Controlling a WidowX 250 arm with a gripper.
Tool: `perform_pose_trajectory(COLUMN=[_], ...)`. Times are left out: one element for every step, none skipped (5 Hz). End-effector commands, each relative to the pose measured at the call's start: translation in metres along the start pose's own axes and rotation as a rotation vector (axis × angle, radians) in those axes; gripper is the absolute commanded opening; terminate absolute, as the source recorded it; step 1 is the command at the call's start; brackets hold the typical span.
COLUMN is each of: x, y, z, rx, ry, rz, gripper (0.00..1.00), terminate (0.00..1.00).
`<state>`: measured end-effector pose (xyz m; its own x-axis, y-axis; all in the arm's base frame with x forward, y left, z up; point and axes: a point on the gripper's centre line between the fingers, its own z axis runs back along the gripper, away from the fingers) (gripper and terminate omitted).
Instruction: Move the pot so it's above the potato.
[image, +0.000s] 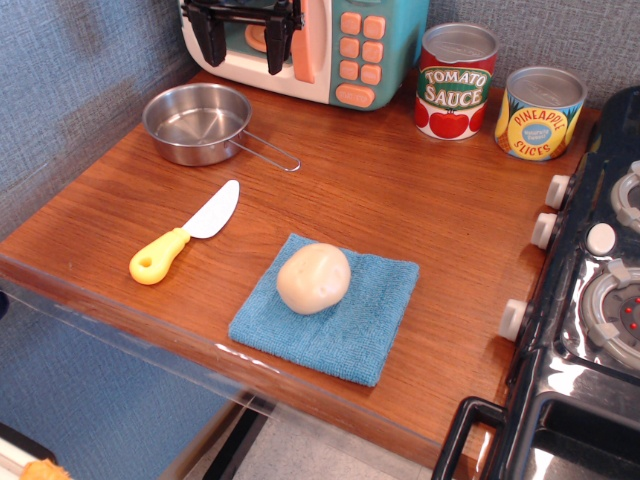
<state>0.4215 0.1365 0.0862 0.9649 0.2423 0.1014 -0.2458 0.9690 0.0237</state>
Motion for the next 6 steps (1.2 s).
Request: perform_pose_trajectory(x=[0.013, 0.007, 0.001, -0.003, -0.005, -0.007], y=[-0.005, -0.007, -0.009, -0.007, -0.007, -0.007], z=[-0.014, -0.035, -0.053, -0.058, -0.053, -0.051], rx=[0.035, 0.041, 0.060, 0.058, 0.060, 0.064], ry=[0.017, 0.027, 0.048, 0.050, 0.034, 0.031], rz=[0.010, 0.039, 0.045, 0.061, 0.061, 0.057], gripper=[1.00, 1.00, 1.00, 1.00, 0.00, 0.00], terminate=[0.00, 0.00, 0.00, 0.00, 0.00, 0.00])
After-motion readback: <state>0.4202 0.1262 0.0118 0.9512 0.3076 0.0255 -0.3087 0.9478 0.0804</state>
